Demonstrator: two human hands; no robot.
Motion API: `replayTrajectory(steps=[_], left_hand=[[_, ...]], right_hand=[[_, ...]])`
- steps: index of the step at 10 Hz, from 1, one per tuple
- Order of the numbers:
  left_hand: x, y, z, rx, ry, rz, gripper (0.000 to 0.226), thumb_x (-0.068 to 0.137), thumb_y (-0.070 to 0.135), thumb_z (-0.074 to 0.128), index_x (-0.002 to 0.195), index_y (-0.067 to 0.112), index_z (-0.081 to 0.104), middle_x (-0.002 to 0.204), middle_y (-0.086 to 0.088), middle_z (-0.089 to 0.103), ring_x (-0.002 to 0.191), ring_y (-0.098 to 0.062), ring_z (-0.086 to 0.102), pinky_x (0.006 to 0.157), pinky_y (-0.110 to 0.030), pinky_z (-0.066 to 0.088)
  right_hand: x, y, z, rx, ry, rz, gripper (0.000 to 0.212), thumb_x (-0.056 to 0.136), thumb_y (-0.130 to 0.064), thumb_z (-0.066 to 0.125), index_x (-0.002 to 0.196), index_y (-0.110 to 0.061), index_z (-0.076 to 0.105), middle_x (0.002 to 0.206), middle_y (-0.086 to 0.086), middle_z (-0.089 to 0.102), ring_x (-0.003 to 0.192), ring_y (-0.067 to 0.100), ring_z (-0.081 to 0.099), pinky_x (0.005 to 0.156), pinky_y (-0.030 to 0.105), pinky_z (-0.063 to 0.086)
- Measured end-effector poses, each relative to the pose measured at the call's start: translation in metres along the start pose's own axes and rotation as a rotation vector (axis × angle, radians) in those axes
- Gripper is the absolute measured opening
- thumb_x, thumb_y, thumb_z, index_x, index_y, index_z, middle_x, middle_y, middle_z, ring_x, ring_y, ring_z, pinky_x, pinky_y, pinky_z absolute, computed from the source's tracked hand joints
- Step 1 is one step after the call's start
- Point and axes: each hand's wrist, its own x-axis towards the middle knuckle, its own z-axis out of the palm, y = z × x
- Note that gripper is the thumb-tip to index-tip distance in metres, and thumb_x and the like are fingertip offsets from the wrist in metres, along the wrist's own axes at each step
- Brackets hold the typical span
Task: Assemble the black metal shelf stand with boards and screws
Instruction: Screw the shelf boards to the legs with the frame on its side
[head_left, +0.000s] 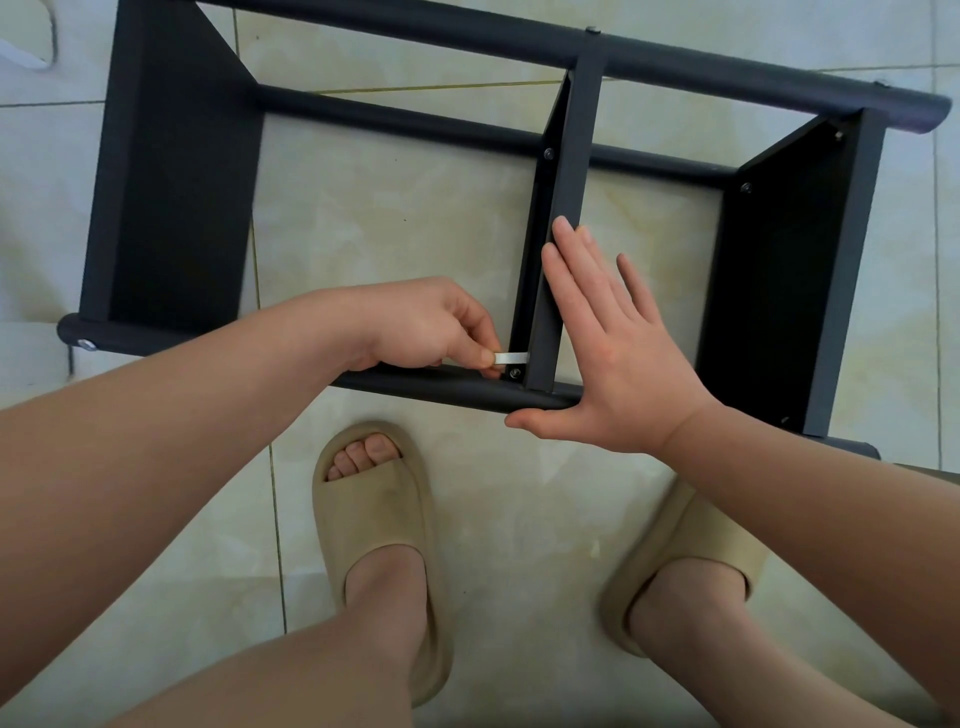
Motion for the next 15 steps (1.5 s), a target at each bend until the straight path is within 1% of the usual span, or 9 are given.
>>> replayTrajectory(steps=[1, 3, 4, 5, 6, 8, 10, 12, 15], left_hand=[[0.002, 0.001, -0.003, 0.061, 0.071, 0.043, 0.011, 0.089, 0.020, 0.072, 0.083, 0.026, 0.079, 0.084, 0.004, 0.075, 0.075, -0.005, 0.063, 0.076, -0.036, 0.052], [0.006, 0.011, -0.007, 0.171, 0.189, 0.157, 0.018, 0.085, 0.017, 0.073, 0.082, 0.034, 0.076, 0.078, 0.017, 0.073, 0.076, 0.004, 0.064, 0.077, -0.016, 0.050], [0.009, 0.012, -0.005, -0.046, 0.209, 0.136, 0.018, 0.089, 0.011, 0.067, 0.082, 0.026, 0.075, 0.071, 0.013, 0.070, 0.068, 0.003, 0.060, 0.069, -0.015, 0.051], [0.012, 0.011, -0.001, -0.329, 0.205, 0.038, 0.015, 0.094, 0.013, 0.061, 0.087, 0.019, 0.073, 0.073, 0.009, 0.070, 0.075, -0.006, 0.063, 0.074, -0.026, 0.052], [0.014, 0.010, 0.001, -0.499, 0.135, 0.022, 0.015, 0.097, 0.020, 0.058, 0.091, 0.017, 0.071, 0.092, 0.003, 0.077, 0.087, -0.011, 0.070, 0.081, -0.031, 0.052], [0.019, 0.011, 0.008, -0.728, 0.186, 0.031, 0.017, 0.096, 0.016, 0.054, 0.081, 0.016, 0.063, 0.088, -0.002, 0.077, 0.086, -0.013, 0.074, 0.077, -0.031, 0.051], [0.021, 0.012, 0.009, -0.731, 0.267, 0.029, 0.006, 0.096, 0.020, 0.060, 0.094, 0.015, 0.060, 0.083, -0.002, 0.076, 0.073, -0.011, 0.070, 0.070, -0.026, 0.053], [0.023, 0.011, 0.008, -0.574, 0.336, 0.056, 0.012, 0.095, 0.029, 0.066, 0.101, 0.021, 0.072, 0.078, 0.007, 0.073, 0.074, -0.009, 0.066, 0.076, -0.028, 0.051], [0.023, 0.011, 0.011, -0.495, 0.234, 0.007, 0.011, 0.093, 0.032, 0.069, 0.099, 0.024, 0.072, 0.085, 0.005, 0.077, 0.073, -0.004, 0.068, 0.078, -0.028, 0.049]], right_hand=[[0.000, 0.000, 0.000, -0.001, -0.005, 0.000, 0.127, 0.074, -0.084, 0.053, 0.160, -0.003, 0.008, 0.169, 0.011, -0.003, 0.157, 0.027, -0.003, 0.124, 0.057, 0.010], [0.000, 0.000, 0.000, 0.009, -0.001, -0.003, 0.127, 0.074, -0.084, 0.053, 0.160, -0.003, 0.008, 0.169, 0.011, -0.003, 0.157, 0.027, -0.003, 0.124, 0.057, 0.010], [0.000, 0.000, 0.000, 0.014, -0.002, -0.003, 0.127, 0.074, -0.084, 0.053, 0.160, -0.003, 0.008, 0.169, 0.011, -0.003, 0.157, 0.027, -0.003, 0.124, 0.057, 0.010], [0.000, 0.000, 0.001, 0.010, 0.002, -0.006, 0.127, 0.074, -0.084, 0.053, 0.160, -0.003, 0.008, 0.170, 0.011, -0.003, 0.157, 0.027, -0.003, 0.124, 0.057, 0.011], [0.000, 0.001, 0.002, 0.017, 0.006, -0.006, 0.127, 0.074, -0.084, 0.055, 0.160, -0.002, 0.009, 0.169, 0.011, -0.002, 0.157, 0.027, -0.002, 0.124, 0.057, 0.011], [0.000, 0.001, 0.001, 0.026, 0.010, -0.003, 0.127, 0.073, -0.083, 0.054, 0.160, -0.002, 0.010, 0.169, 0.012, -0.001, 0.157, 0.028, -0.002, 0.123, 0.057, 0.012], [0.000, 0.001, 0.001, 0.024, 0.000, -0.003, 0.127, 0.074, -0.083, 0.054, 0.160, -0.002, 0.008, 0.169, 0.011, -0.003, 0.157, 0.027, -0.004, 0.124, 0.057, 0.011], [0.000, 0.000, 0.001, 0.027, -0.004, -0.003, 0.127, 0.074, -0.083, 0.054, 0.160, -0.003, 0.007, 0.170, 0.010, -0.004, 0.157, 0.027, -0.005, 0.124, 0.057, 0.011], [0.000, 0.000, 0.000, 0.036, -0.002, 0.001, 0.127, 0.073, -0.082, 0.056, 0.160, -0.002, 0.008, 0.169, 0.011, -0.003, 0.157, 0.027, -0.003, 0.124, 0.057, 0.011]])
